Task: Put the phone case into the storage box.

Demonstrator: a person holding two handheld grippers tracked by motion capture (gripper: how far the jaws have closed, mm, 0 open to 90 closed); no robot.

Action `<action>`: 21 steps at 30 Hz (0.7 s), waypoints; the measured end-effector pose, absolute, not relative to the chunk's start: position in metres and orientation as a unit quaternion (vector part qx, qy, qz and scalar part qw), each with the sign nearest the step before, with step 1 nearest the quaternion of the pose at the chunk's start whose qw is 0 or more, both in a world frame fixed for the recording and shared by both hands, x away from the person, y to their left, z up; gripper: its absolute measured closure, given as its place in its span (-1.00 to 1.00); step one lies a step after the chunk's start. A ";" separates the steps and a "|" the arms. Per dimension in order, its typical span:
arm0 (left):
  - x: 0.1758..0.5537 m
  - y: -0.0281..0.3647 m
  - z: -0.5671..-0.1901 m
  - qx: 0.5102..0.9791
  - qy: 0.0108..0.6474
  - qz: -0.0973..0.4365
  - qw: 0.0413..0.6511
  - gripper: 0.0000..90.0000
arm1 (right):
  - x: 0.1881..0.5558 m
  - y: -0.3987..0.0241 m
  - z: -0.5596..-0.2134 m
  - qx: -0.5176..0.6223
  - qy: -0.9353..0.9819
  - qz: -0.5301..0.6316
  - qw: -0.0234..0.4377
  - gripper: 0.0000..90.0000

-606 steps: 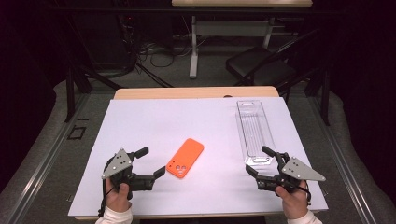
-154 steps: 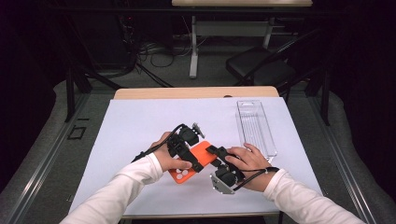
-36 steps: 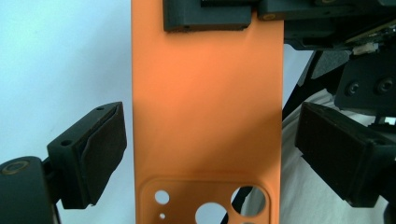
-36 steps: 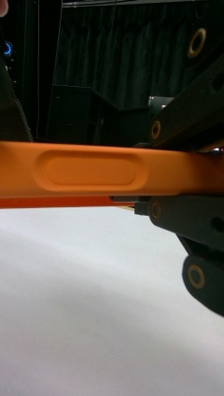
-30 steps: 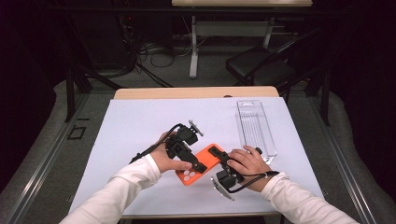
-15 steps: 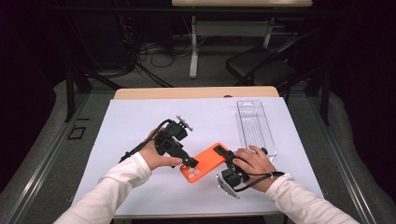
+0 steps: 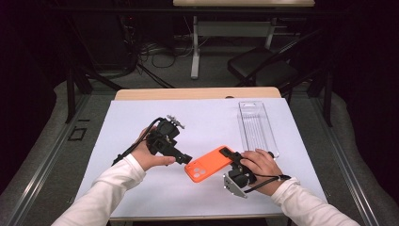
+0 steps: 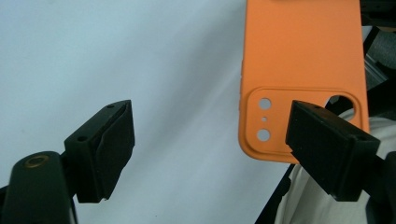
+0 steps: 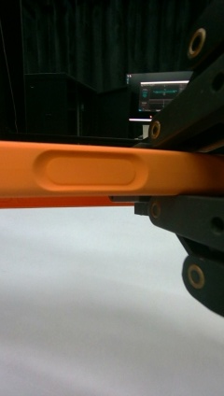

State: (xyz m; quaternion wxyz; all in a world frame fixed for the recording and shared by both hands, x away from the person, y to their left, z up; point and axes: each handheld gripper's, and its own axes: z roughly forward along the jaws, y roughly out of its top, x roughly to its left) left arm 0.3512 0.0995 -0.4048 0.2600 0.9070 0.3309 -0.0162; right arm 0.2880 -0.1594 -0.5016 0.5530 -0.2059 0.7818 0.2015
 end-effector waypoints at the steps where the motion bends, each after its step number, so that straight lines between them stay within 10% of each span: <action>1: 0.351 0.100 -0.406 0.905 0.333 -0.016 0.264 -0.65 | 0.288 -0.160 -0.501 -0.203 0.783 0.204 0.551 0.93; 21: 0.348 0.113 -0.407 0.897 0.331 0.016 0.292 -0.63 | 0.287 -0.174 -0.505 -0.105 0.811 0.287 0.499 0.93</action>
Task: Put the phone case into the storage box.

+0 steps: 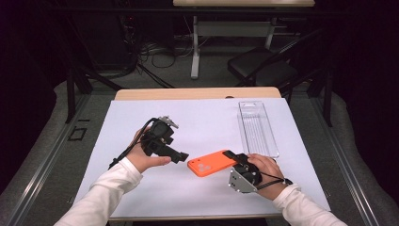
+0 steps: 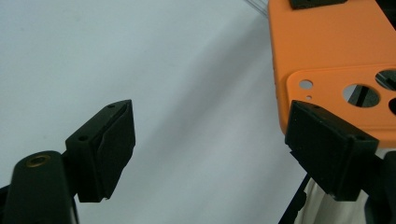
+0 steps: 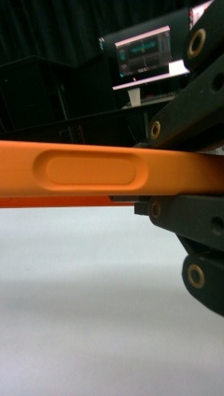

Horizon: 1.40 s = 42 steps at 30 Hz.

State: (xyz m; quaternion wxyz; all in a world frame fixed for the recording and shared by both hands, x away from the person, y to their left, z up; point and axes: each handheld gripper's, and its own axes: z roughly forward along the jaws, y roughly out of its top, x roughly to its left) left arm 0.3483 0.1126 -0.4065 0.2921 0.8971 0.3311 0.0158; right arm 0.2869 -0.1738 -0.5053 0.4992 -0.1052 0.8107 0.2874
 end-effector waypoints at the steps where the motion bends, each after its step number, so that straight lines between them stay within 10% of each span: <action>1: 0.348 0.113 -0.406 0.896 0.332 0.015 0.294 -0.62 | 0.287 -0.175 -0.506 -0.094 0.813 0.296 0.493 0.93; 42: 0.324 0.116 -0.405 0.893 0.283 0.021 0.349 -0.22 | 0.307 -0.176 -0.506 0.044 0.841 0.462 0.280 0.93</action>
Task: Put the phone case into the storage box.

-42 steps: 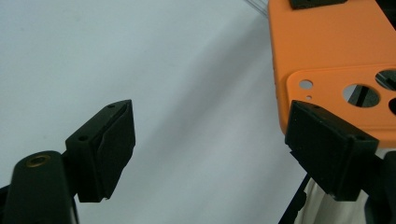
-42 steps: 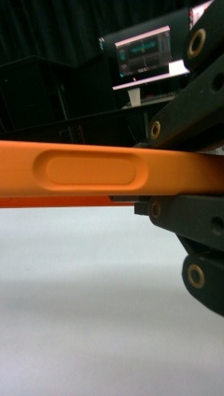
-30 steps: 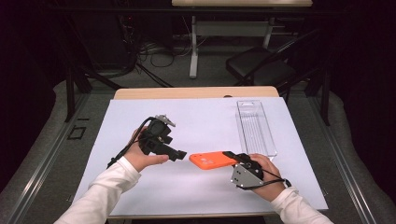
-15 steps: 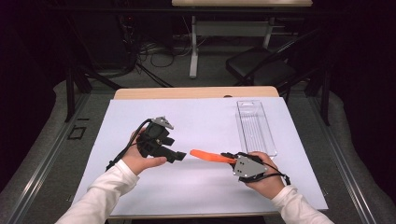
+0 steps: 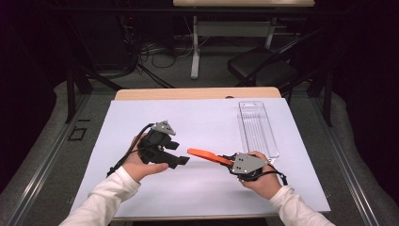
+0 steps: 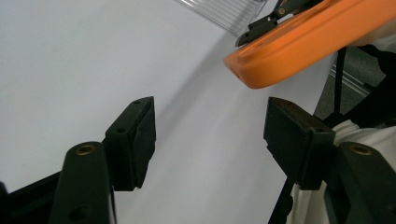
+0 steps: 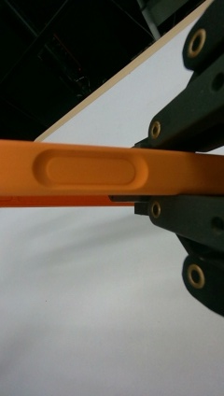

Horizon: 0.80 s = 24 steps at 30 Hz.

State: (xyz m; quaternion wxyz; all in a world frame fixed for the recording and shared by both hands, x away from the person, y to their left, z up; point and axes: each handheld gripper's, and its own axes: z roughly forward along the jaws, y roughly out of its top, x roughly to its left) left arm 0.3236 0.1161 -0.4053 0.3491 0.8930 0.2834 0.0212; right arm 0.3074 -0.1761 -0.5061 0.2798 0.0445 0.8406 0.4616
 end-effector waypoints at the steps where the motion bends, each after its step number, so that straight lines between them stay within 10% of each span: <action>1: 0.322 0.116 -0.405 0.893 0.285 0.023 0.348 -0.19 | 0.308 -0.175 -0.506 0.045 0.840 0.464 0.277 0.93; 24: 0.320 0.115 -0.404 0.885 0.275 0.031 0.375 0.09 | 0.313 -0.172 -0.507 0.056 0.836 0.484 0.252 0.93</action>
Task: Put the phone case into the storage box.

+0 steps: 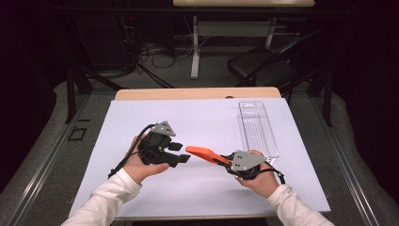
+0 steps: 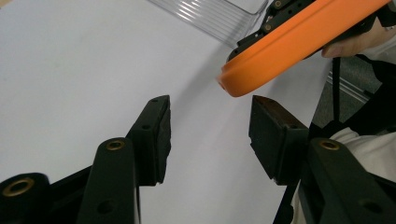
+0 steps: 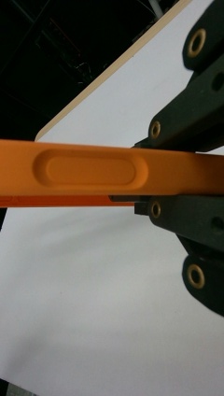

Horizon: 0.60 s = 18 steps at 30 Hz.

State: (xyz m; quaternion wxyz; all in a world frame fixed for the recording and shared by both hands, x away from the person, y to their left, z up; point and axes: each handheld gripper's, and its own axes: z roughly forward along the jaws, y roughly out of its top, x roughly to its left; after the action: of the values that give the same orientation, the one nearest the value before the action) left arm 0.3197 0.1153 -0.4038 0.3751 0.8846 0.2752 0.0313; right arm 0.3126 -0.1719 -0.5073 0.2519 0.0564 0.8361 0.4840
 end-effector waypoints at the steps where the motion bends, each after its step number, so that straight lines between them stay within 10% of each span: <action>1: 0.319 0.115 -0.404 0.884 0.272 0.033 0.378 0.10 | 0.313 -0.172 -0.507 0.057 0.836 0.485 0.250 0.93; 18: 0.316 0.106 -0.407 0.881 0.261 0.054 0.390 0.32 | 0.313 -0.168 -0.508 0.059 0.835 0.492 0.238 0.93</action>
State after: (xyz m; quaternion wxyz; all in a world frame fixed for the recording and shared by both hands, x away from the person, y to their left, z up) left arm 0.3161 0.1061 -0.4068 0.3903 0.8814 0.2607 0.0539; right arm 0.3129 -0.1679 -0.5084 0.2377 0.0593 0.8352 0.4923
